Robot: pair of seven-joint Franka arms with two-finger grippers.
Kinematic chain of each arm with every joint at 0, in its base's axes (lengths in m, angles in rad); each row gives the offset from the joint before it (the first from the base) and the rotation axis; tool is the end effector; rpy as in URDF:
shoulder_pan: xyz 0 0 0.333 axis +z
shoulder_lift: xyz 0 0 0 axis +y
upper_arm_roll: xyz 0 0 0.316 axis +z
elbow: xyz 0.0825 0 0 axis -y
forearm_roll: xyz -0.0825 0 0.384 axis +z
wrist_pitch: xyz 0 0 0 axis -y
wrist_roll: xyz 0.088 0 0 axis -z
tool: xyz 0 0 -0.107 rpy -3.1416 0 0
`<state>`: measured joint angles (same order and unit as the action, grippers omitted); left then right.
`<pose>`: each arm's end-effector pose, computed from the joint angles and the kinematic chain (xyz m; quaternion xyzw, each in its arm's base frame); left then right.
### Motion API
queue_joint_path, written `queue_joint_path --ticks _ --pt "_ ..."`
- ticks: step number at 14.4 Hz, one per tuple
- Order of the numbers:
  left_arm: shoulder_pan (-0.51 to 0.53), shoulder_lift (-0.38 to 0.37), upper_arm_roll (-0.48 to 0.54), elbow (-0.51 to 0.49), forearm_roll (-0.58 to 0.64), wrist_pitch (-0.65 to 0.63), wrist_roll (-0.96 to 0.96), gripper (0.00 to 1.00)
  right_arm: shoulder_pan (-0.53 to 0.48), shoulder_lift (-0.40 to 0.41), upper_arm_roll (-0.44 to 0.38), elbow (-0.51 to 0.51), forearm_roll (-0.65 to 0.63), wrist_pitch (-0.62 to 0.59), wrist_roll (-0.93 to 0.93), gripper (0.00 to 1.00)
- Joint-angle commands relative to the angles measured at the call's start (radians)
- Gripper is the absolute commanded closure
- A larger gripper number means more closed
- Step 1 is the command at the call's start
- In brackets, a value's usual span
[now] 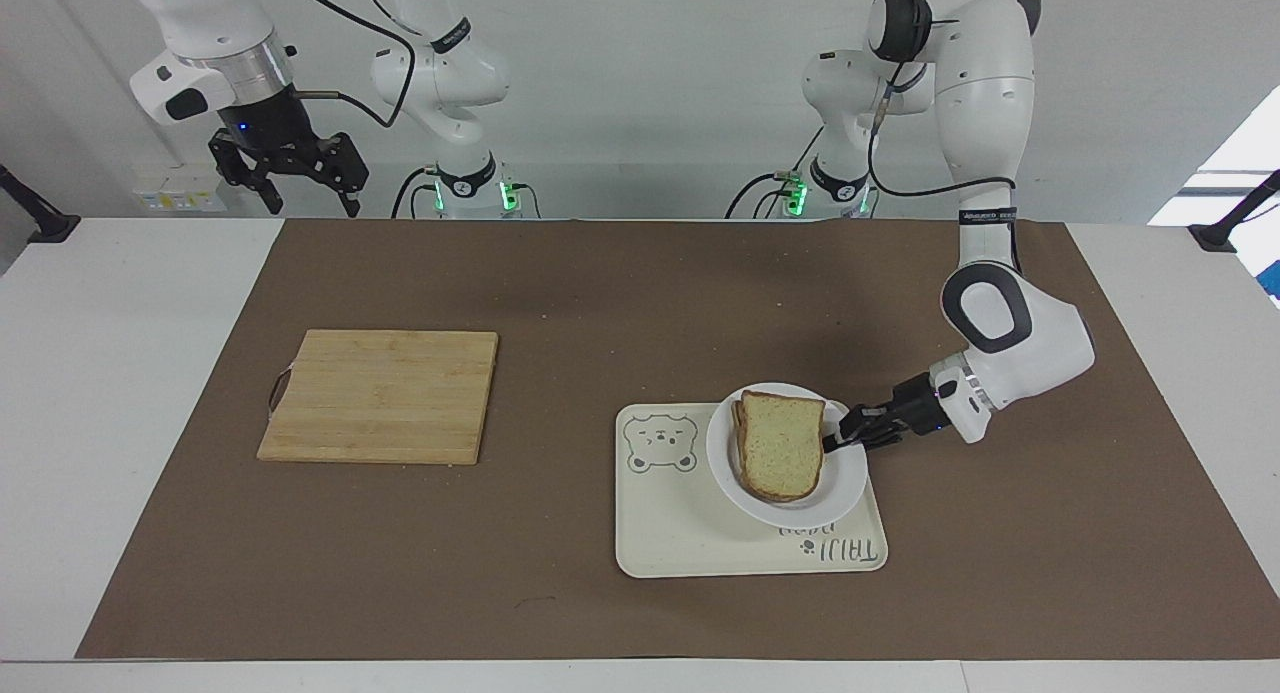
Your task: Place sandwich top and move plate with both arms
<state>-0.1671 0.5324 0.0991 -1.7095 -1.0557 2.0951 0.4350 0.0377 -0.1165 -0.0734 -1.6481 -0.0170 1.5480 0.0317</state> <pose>0.6648 -0.0947 0.2892 0.9156 0.0523 0.0150 0.3985 0.5150 -0.0227 0.6482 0.9994 -0.0337 0.0080 0.0043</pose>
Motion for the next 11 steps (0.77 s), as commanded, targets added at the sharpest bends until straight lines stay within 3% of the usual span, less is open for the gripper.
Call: queue_joint_path --ticks 1,3,4,5,8,11 --pt "-0.02 0.06 -0.018 0.054 0.022 0.068 -0.035 1.0 -0.002 -0.008 0.001 0.001 0.003 -0.008 -0.021 0.0" --pt "-0.025 0.06 -0.018 0.053 0.028 0.071 -0.035 1.0 -0.002 -0.008 0.001 0.001 0.003 -0.008 -0.022 0.0" --pt "-0.034 0.06 -0.016 0.053 0.029 0.082 -0.035 0.41 -0.002 -0.008 0.001 0.001 0.003 -0.008 -0.022 0.0" --pt "-0.035 0.057 -0.016 0.053 0.029 0.08 -0.035 0.0 -0.002 -0.008 0.001 0.001 0.003 -0.008 -0.022 0.0" --pt "-0.02 0.034 -0.007 0.054 0.046 0.05 -0.038 0.0 -0.002 -0.008 0.001 0.001 0.003 -0.008 -0.022 0.0" --pt "-0.018 -0.055 0.022 0.039 0.127 0.019 -0.065 0.0 -0.002 -0.008 0.001 0.001 0.003 -0.008 -0.022 0.0"
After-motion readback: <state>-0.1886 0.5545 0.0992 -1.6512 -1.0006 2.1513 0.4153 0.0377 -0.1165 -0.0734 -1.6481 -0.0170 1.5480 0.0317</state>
